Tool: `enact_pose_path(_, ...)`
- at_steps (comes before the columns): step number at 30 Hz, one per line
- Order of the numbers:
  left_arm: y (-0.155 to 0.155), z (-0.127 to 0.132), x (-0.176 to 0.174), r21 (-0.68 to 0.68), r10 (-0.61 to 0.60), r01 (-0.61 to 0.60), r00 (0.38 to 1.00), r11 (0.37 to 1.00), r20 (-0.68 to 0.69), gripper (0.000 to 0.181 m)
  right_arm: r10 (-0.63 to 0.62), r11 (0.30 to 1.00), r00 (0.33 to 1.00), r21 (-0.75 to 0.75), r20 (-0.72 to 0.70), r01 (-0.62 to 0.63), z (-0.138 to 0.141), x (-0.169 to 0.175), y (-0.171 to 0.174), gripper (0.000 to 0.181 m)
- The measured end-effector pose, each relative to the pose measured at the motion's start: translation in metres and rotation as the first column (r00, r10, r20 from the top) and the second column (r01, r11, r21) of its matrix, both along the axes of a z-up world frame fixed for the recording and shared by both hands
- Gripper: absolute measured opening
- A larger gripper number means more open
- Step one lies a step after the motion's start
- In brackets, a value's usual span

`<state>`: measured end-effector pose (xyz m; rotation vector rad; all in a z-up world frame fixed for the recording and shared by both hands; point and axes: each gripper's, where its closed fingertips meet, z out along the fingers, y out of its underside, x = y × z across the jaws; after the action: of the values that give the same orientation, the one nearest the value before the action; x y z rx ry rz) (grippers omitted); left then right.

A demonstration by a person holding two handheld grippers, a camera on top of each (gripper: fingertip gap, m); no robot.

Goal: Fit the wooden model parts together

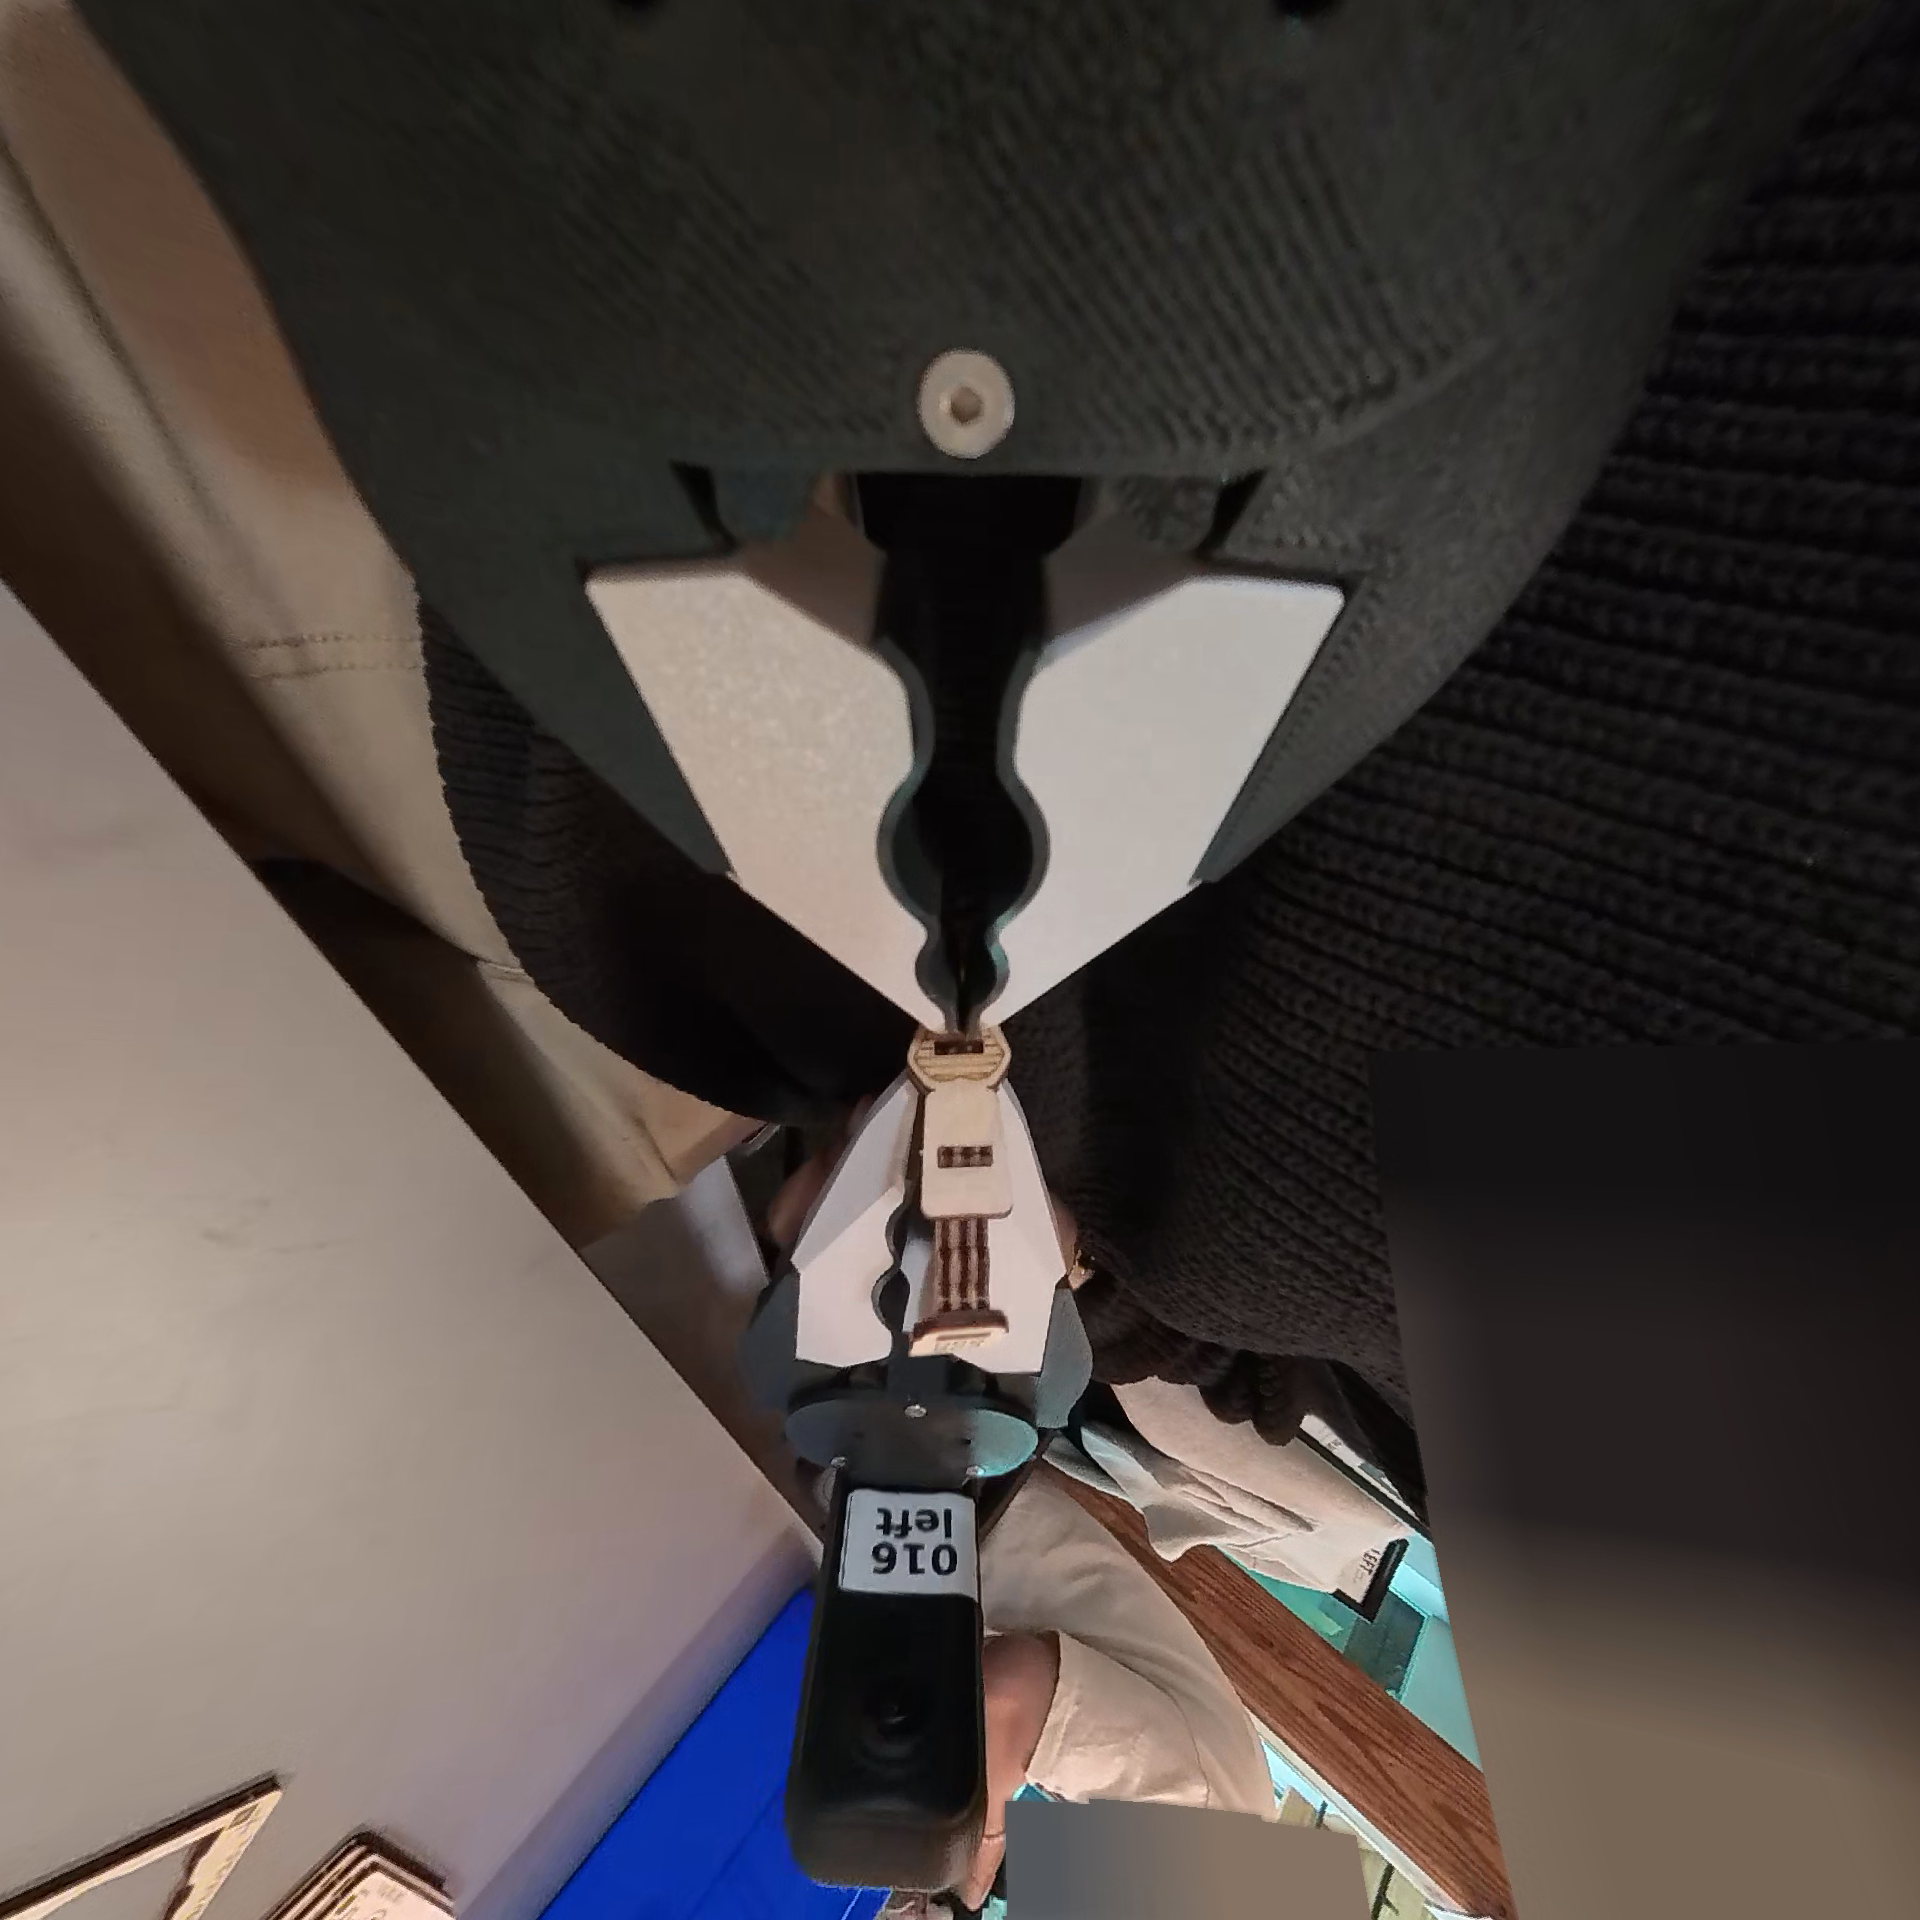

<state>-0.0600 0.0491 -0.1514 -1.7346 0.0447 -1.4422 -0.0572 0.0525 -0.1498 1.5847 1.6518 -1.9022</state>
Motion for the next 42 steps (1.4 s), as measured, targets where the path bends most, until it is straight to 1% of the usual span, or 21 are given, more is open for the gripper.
enact_pose_path(11, -0.002, 0.001, 0.002, 0.001, -0.005, 0.005, 1.0, 1.0, 0.001, 0.007, 0.027, 1.0, 1.0, 0.015, 0.008, -0.027, 0.001, 0.002, -0.002, 0.0)
enact_pose_path(15, -0.004, 0.0, 0.006, 0.002, -0.032, 0.032, 0.999, 0.999, -0.035, 0.007, 0.046, 0.999, 0.999, 0.026, 0.009, -0.046, -0.001, 0.004, -0.005, 0.0)
enact_pose_path(18, -0.004, 0.0, 0.005, -0.009, -0.031, 0.031, 0.999, 0.999, -0.01, 0.007, 0.046, 0.998, 0.999, 0.036, 0.003, -0.046, -0.001, 0.003, -0.005, 0.0)
enact_pose_path(21, -0.006, -0.003, 0.007, -0.015, -0.053, 0.052, 0.998, 0.999, -0.036, 0.007, 0.063, 0.997, 0.998, 0.046, 0.007, -0.063, -0.003, 0.005, -0.007, 0.0)
enact_pose_path(23, -0.005, -0.001, 0.006, -0.023, -0.037, 0.037, 0.999, 0.999, 0.003, 0.006, 0.059, 0.997, 0.998, 0.045, 0.0, -0.059, -0.002, 0.004, -0.006, 0.0)
enact_pose_path(25, -0.004, -0.003, 0.006, -0.028, -0.04, 0.04, 0.999, 0.999, -0.004, 0.007, 0.065, 0.997, 0.998, 0.049, 0.002, -0.065, -0.004, 0.004, -0.006, 0.0)
enact_pose_path(27, -0.004, -0.004, 0.005, -0.045, -0.048, 0.049, 0.999, 0.998, 0.021, 0.007, 0.05, 0.998, 0.999, 0.033, 0.009, -0.05, -0.005, 0.004, -0.005, 0.0)
enact_pose_path(29, 0.0, -0.004, 0.002, -0.066, -0.038, 0.041, 0.998, 0.997, 0.044, 0.007, 0.01, 1.0, 1.0, 0.01, 0.01, -0.01, -0.005, 0.001, -0.001, 0.0)
enact_pose_path(30, 0.003, -0.005, 0.0, -0.083, -0.034, 0.039, 0.997, 0.996, 0.067, 0.007, -0.009, 1.0, 1.0, -0.01, 0.028, 0.009, -0.006, -0.001, 0.003, 0.003)
enact_pose_path(31, 0.005, -0.006, 0.0, -0.089, -0.034, 0.039, 0.997, 0.995, 0.065, 0.007, -0.027, 0.999, 0.999, -0.022, 0.043, 0.027, -0.008, -0.002, 0.007, 0.018)
enact_pose_path(33, 0.006, -0.008, 0.0, -0.086, -0.036, 0.04, 0.998, 0.995, 0.042, 0.007, -0.076, 0.996, 0.997, -0.037, 0.024, 0.076, -0.005, -0.004, 0.017, 0.02)
enact_pose_path(35, 0.006, -0.009, -0.003, -0.091, -0.027, 0.03, 0.999, 0.995, 0.034, 0.007, -0.102, 0.994, 0.995, -0.028, 0.007, 0.102, -0.004, -0.004, 0.022, 0.026)
enact_pose_path(37, 0.005, -0.009, -0.003, -0.091, -0.023, 0.026, 0.999, 0.995, 0.036, 0.007, -0.106, 0.994, 0.994, -0.011, -0.006, 0.106, -0.002, -0.006, 0.021, 0.027)
enact_pose_path(39, 0.004, -0.008, -0.003, -0.086, -0.021, 0.024, 0.999, 0.996, 0.032, 0.007, -0.097, 0.995, 0.995, 0.025, -0.018, 0.097, -0.002, -0.008, 0.018, 0.022)
enact_pose_path(42, 0.002, -0.007, -0.002, -0.079, -0.016, 0.018, 0.999, 0.997, 0.035, 0.007, -0.07, 0.997, 0.997, 0.038, -0.02, 0.071, -0.001, -0.008, 0.011, 0.019)
